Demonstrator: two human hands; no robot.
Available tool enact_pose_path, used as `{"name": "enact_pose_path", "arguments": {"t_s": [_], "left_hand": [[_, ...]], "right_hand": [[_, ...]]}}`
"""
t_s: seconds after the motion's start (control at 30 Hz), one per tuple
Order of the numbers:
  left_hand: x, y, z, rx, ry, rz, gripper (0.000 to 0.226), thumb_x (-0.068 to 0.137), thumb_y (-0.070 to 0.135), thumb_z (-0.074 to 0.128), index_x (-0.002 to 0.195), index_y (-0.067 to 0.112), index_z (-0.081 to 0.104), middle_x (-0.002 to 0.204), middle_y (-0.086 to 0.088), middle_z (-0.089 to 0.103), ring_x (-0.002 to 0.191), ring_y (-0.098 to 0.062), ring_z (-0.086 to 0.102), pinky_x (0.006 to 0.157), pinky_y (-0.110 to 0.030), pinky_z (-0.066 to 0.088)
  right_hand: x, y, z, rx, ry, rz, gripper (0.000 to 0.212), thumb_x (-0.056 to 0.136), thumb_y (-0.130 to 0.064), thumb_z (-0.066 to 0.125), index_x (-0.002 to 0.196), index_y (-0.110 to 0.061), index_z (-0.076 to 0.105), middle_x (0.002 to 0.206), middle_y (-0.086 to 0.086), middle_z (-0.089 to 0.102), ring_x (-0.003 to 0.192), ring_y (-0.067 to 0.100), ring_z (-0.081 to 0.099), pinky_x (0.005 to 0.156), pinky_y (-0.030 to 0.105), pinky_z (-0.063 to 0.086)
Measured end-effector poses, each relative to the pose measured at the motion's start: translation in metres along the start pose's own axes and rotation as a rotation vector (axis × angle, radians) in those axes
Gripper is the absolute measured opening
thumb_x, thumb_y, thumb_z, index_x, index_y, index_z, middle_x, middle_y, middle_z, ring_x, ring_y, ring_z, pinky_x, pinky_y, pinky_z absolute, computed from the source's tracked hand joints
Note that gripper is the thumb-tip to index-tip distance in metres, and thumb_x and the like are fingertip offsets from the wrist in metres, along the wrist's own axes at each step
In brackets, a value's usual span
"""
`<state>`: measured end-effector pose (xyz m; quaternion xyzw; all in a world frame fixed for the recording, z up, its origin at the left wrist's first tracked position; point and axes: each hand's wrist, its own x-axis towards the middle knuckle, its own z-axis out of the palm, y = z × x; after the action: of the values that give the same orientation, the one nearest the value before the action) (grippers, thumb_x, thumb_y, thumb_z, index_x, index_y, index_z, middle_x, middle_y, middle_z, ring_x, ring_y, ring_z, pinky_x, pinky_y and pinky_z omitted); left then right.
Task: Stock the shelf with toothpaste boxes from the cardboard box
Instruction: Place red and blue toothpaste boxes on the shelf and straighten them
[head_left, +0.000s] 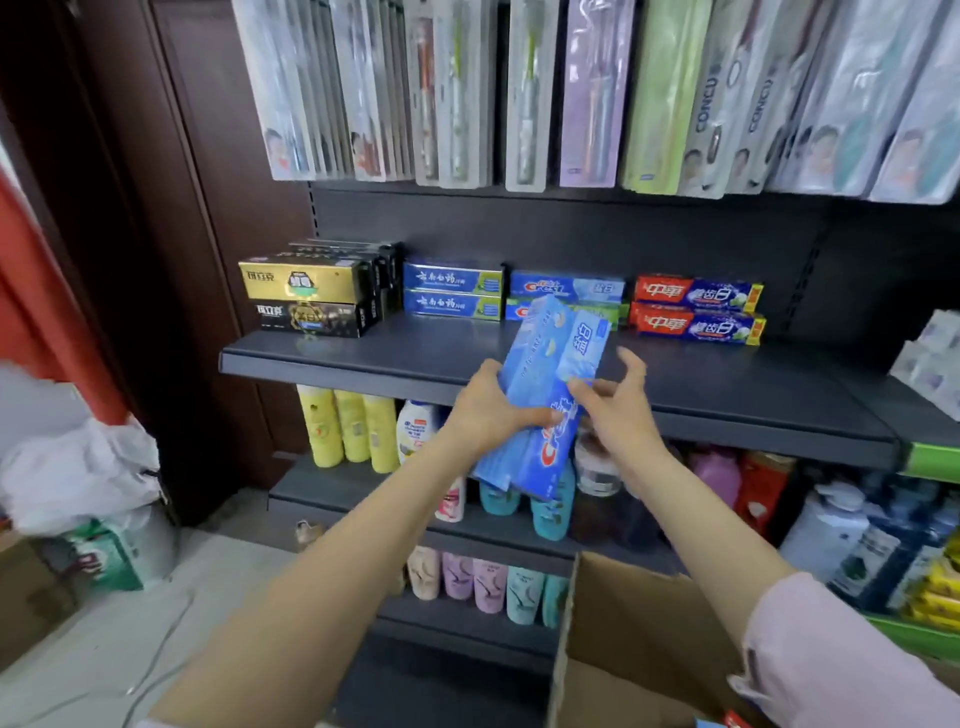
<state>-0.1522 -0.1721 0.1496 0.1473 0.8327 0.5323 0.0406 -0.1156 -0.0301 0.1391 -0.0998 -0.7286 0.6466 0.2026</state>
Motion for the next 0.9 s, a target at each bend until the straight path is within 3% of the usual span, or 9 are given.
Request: {"name": "enact_pose_path", "arguments": {"t_s": [0.07,0.13,0.2,0.33,0.47,0.57,0.67,0.73,0.9], "left_hand": [[0.013,-0.004,-0.031,0.238,0.031,0.074,0.058,0.064,0.033,0.085,0.097,0.016,0.041,0.097,0.001,0.056,0.094,-0.024,0.059,0.067,-0.031,0.043],[0.025,-0.007,-0.057,0.433,0.044,0.120,0.059,0.065,0.037,0.083,0.096,0.017,0.037,0.095,0.000,0.055,0.095,-0.027,0.059,0.068,-0.032,0.041],[0.034,-0.007,-0.077,0.535,0.076,0.143,0.058,0.065,0.040,0.081,0.096,0.017,0.038,0.098,-0.004,0.061,0.094,-0.029,0.060,0.068,-0.033,0.041],[0.060,-0.012,-0.110,0.506,0.065,0.144,0.059,0.061,0.041,0.084,0.096,0.017,0.042,0.100,-0.003,0.063,0.094,-0.026,0.061,0.072,-0.033,0.045],[0.091,-0.012,-0.124,0.420,-0.011,0.133,0.063,0.056,0.042,0.087,0.099,0.015,0.048,0.098,-0.001,0.060,0.091,-0.023,0.060,0.079,-0.036,0.048],[0.118,-0.015,-0.125,0.459,-0.054,0.128,0.062,0.059,0.043,0.086,0.099,0.015,0.047,0.097,0.001,0.058,0.089,-0.021,0.057,0.078,-0.035,0.046],[0.145,-0.015,-0.121,0.502,0.006,0.169,0.056,0.066,0.044,0.081,0.101,0.017,0.046,0.101,0.001,0.059,0.091,-0.022,0.057,0.078,-0.034,0.046],[0.162,-0.012,-0.115,0.562,0.107,0.219,0.055,0.073,0.043,0.076,0.109,0.016,0.044,0.101,0.000,0.058,0.096,-0.027,0.058,0.073,-0.034,0.042],[0.205,-0.005,-0.095,0.699,0.248,0.381,0.045,0.085,0.034,0.064,0.117,0.017,0.037,0.110,-0.006,0.060,0.099,-0.031,0.055,0.065,-0.035,0.036]], "right_hand": [[0.009,-0.006,0.020,-0.386,0.070,-0.250,0.083,0.081,-0.010,0.071,0.146,-0.021,0.020,0.128,0.007,0.033,0.116,0.016,0.037,0.104,0.023,0.029],[0.017,-0.015,0.039,-0.745,0.116,-0.507,0.071,0.076,-0.014,0.075,0.137,-0.017,0.036,0.135,0.008,0.029,0.125,0.021,0.029,0.105,0.026,0.030],[0.027,-0.023,0.050,-0.977,0.029,-0.640,0.059,0.075,-0.020,0.076,0.125,-0.012,0.047,0.136,0.007,0.035,0.127,0.024,0.033,0.106,0.032,0.035],[0.049,-0.034,0.068,-1.271,-0.018,-0.865,0.062,0.052,-0.020,0.088,0.107,-0.012,0.061,0.114,0.009,0.056,0.106,0.026,0.051,0.095,0.030,0.035],[0.075,-0.037,0.083,-1.309,0.075,-1.060,0.056,0.039,-0.005,0.083,0.092,-0.010,0.063,0.092,0.007,0.063,0.087,0.022,0.047,0.093,0.035,0.039],[0.090,-0.035,0.087,-1.439,-0.001,-1.018,0.063,0.039,-0.018,0.086,0.095,-0.011,0.058,0.090,0.004,0.064,0.088,0.022,0.054,0.089,0.029,0.036],[0.106,-0.027,0.092,-1.520,-0.107,-0.724,0.066,0.071,-0.031,0.073,0.126,-0.013,0.042,0.113,0.004,0.059,0.109,0.025,0.054,0.091,0.031,0.039],[0.120,-0.020,0.091,-1.524,-0.070,-0.580,0.067,0.078,-0.033,0.066,0.134,-0.016,0.033,0.122,0.004,0.052,0.114,0.025,0.050,0.089,0.033,0.040],[0.177,-0.007,0.081,-1.595,-0.044,-0.459,0.075,0.089,-0.046,0.056,0.149,-0.028,0.015,0.129,0.007,0.051,0.121,0.027,0.049,0.098,0.037,0.038]]}}
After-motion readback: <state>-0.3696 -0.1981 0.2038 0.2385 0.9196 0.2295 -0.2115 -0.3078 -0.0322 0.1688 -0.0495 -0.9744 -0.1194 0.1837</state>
